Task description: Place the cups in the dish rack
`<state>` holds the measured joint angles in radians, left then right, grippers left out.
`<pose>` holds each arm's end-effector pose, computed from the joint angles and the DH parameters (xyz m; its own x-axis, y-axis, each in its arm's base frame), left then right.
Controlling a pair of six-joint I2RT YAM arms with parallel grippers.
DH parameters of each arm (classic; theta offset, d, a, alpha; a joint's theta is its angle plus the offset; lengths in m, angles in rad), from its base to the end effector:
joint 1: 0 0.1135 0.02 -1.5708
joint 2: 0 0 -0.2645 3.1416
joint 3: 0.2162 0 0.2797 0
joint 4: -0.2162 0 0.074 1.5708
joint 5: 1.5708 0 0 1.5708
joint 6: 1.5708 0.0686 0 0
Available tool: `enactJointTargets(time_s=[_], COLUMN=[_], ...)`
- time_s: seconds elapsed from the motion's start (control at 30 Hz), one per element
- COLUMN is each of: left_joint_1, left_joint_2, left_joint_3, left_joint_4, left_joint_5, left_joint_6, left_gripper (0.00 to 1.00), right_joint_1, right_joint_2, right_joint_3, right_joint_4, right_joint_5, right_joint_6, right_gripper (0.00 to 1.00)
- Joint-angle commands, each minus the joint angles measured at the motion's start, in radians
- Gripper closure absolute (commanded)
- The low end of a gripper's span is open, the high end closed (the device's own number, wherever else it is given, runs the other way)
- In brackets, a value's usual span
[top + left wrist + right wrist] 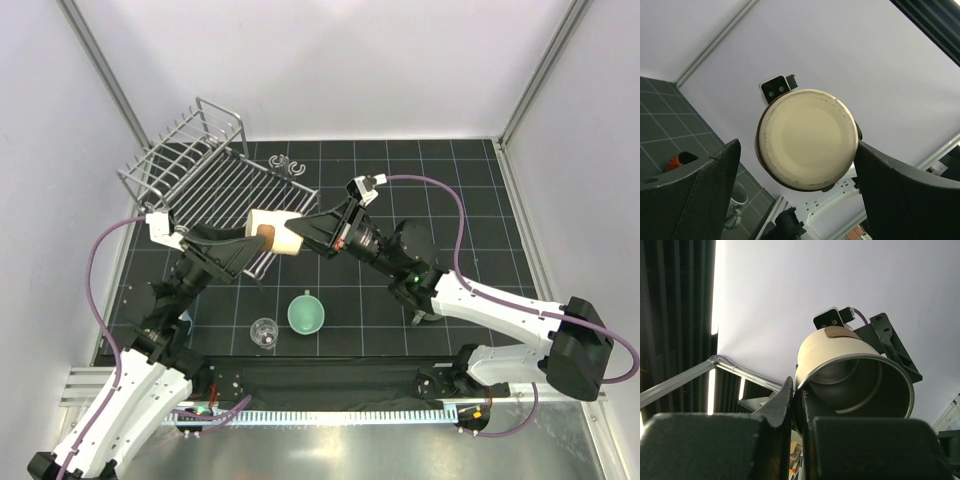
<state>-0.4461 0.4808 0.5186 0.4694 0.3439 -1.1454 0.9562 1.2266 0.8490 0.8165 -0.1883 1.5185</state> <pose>0.1500 -0.0974 0.3734 -0.4313 -0.7443 -0.5099 0.6765 0.1071 -0.7286 0.1826 0.2809 0.3776 -0.8862 0.4456 -0.1267 -0.2918 -0.3243 0.8998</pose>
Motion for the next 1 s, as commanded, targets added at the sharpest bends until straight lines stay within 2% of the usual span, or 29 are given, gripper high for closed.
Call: enactJointTargets(time_s=[0.0,0.07,0.17,0.2,0.23,0.27,0.3,0.33,0.37,0.43,0.47,0.5,0.53,0.57,0.6,0.63,0.73,0.83,0.97], left_joint_1=[-0.003,-0.003,-0.002,-0.002,-0.002,-0.002,-0.002,-0.002,-0.002,-0.002,-0.002,-0.003,-0.002,-0.003,-0.002,-0.002,-0.002,-0.002,-0.002], left_joint_2=[0.027,0.033,0.035,0.036,0.036,0.036,0.039,0.044,0.053,0.07,0.093,0.108,0.126,0.151,0.192,0.215,0.303,0.416,0.632], left_joint_3=[0.041,0.049,0.054,0.057,0.067,0.075,0.087,0.133,0.162,0.25,0.28,0.34,0.371,0.395,0.432,0.44,0.44,0.417,0.38], left_joint_4=[-0.006,-0.017,-0.037,-0.041,-0.051,-0.064,-0.134,-0.196,-0.256,-0.429,-0.502,-0.567,-0.681,-0.727,-0.757,-0.784,-0.775,-0.669,-0.419], left_joint_5=[0.004,-0.003,-0.02,-0.025,-0.028,-0.034,-0.051,-0.065,-0.081,-0.127,-0.155,-0.189,-0.259,-0.288,-0.319,-0.374,-0.466,-0.552,-0.644], left_joint_6=[0.007,0.01,0.01,0.019,0.027,0.039,0.055,0.103,0.134,0.256,0.292,0.333,0.398,0.433,0.462,0.522,0.599,0.706,0.825], left_gripper=[0.12,0.17,0.29,0.47,0.56,0.64,0.93,1.0,1.0,1.0,1.0,1.0,1.0,1.0,1.0,1.0,1.0,1.0,1.0], right_joint_1=[0.01,0.013,0.013,0.013,0.012,0.012,0.009,0.006,0.0,-0.004,-0.007,-0.005,-0.005,-0.005,-0.007,-0.007,-0.007,-0.013,-0.023], right_joint_2=[0.007,0.014,0.016,0.014,0.011,0.007,-0.012,-0.027,-0.044,-0.128,-0.162,-0.189,-0.237,-0.254,-0.265,-0.286,-0.332,-0.395,-0.429], right_joint_3=[0.05,0.053,0.05,0.044,0.032,0.022,0.016,0.007,0.002,-0.001,0.007,0.048,0.079,0.112,0.177,0.202,0.232,0.226,0.255], right_joint_4=[0.093,0.099,0.096,0.095,0.09,0.081,0.061,-0.009,-0.064,-0.285,-0.377,-0.481,-0.713,-0.832,-1.043,-1.123,-1.314,-1.393,-1.467], right_joint_5=[0.049,0.047,0.038,0.038,0.038,0.036,0.033,0.029,0.036,0.067,0.087,0.143,0.179,0.229,0.318,0.354,0.479,0.532,0.573], right_joint_6=[-0.014,-0.009,-0.006,-0.007,-0.009,-0.015,-0.029,-0.047,-0.101,-0.17,-0.266,-0.312,-0.372,-0.42,-0.51,-0.549,-0.662,-0.773,-0.892], right_gripper=[0.96,0.96,0.96,0.96,0.96,0.89,0.76,0.63,0.44,0.29,0.23,0.22,0.22,0.22,0.22,0.22,0.23,0.23,0.23])
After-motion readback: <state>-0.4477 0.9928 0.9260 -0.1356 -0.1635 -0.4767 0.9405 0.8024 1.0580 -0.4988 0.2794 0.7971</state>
